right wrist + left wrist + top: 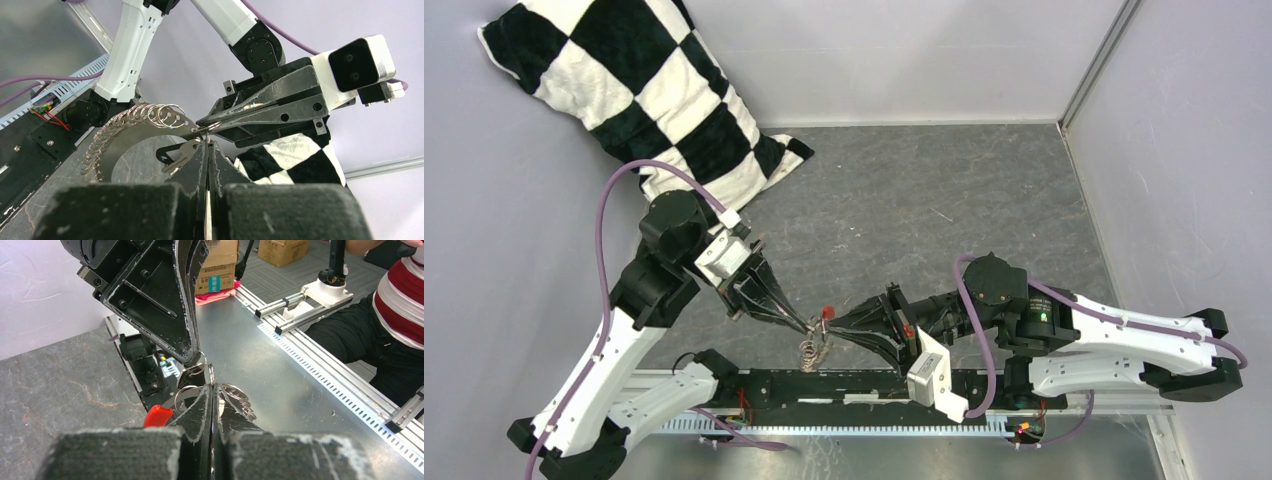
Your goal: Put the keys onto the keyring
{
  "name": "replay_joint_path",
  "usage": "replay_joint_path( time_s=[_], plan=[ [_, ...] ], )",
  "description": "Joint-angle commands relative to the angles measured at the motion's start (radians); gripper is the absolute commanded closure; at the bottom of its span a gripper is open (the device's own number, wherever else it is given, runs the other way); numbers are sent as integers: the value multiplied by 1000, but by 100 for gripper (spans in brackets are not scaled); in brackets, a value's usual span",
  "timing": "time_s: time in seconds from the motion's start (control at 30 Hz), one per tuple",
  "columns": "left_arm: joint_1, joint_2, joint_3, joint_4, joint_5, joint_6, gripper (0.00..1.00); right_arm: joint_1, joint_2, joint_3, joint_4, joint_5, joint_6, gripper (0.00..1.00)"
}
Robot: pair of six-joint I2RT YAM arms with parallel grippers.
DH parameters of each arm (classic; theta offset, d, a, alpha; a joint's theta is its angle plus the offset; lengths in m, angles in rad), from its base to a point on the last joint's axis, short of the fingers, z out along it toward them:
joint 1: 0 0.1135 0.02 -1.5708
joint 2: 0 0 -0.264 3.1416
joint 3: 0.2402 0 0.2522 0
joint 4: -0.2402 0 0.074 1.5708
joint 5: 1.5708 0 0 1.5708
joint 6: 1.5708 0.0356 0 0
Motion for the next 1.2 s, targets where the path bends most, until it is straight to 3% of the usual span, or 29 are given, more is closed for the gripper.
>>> replay_joint_path(
  time_s=[0.0, 1.17],
  plan=[
    [-5, 3, 4, 36, 54, -66, 98, 1, 0, 5, 22, -14, 0, 99],
    [-4, 7, 3, 0, -1, -75, 98, 1, 15, 7, 44, -3, -1, 99]
  ],
)
